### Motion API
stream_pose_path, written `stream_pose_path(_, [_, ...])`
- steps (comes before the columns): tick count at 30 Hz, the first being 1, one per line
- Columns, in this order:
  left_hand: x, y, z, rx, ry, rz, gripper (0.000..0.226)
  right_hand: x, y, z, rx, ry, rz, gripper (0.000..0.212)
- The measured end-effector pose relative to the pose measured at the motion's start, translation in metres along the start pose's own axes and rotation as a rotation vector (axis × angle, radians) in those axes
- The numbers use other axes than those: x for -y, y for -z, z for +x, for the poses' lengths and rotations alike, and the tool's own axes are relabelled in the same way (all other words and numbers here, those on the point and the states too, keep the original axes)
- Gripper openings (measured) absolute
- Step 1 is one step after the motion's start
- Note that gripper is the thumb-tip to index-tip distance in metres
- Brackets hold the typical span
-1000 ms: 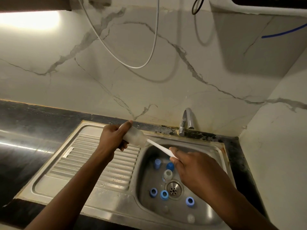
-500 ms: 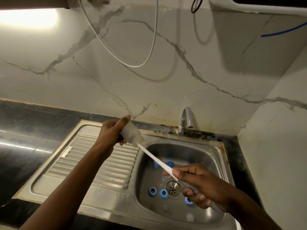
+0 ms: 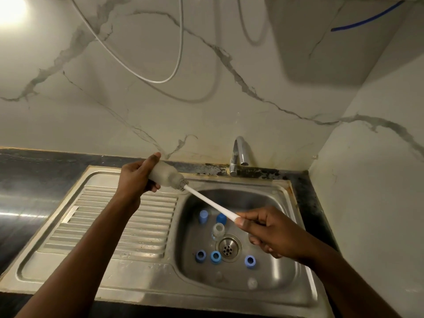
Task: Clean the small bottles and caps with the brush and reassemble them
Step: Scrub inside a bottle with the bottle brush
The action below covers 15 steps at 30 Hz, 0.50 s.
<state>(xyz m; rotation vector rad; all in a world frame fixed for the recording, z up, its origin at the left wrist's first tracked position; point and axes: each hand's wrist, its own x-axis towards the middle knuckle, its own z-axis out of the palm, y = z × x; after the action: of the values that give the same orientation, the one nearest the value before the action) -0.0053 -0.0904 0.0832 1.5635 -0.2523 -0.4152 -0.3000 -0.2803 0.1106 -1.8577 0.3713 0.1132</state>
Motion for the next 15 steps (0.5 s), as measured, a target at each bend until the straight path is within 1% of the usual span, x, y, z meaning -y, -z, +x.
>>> stream_pose_path(3, [0.004,0.012,0.012,-0.104,0.028,0.000,0.037,-0.006,0.007,-0.002,-0.032,-0.015,-0.013,0.022])
stream_pose_path(5, [0.010,0.021,0.018,-0.107,0.038,0.042,0.043,-0.011,0.011,-0.003,-0.065,-0.034,-0.014,0.021])
stream_pose_path(7, [0.017,0.023,0.020,-0.074,0.053,0.082,0.046,-0.014,0.014,-0.002,-0.090,-0.044,-0.014,0.021])
stream_pose_path(12, [0.048,0.003,0.018,0.021,0.081,0.178,0.033,-0.022,0.017,0.001,-0.146,-0.071,0.007,0.022])
stream_pose_path(15, [0.076,-0.015,0.018,0.124,0.082,0.305,0.034,-0.028,0.020,0.003,-0.185,-0.106,0.016,0.023])
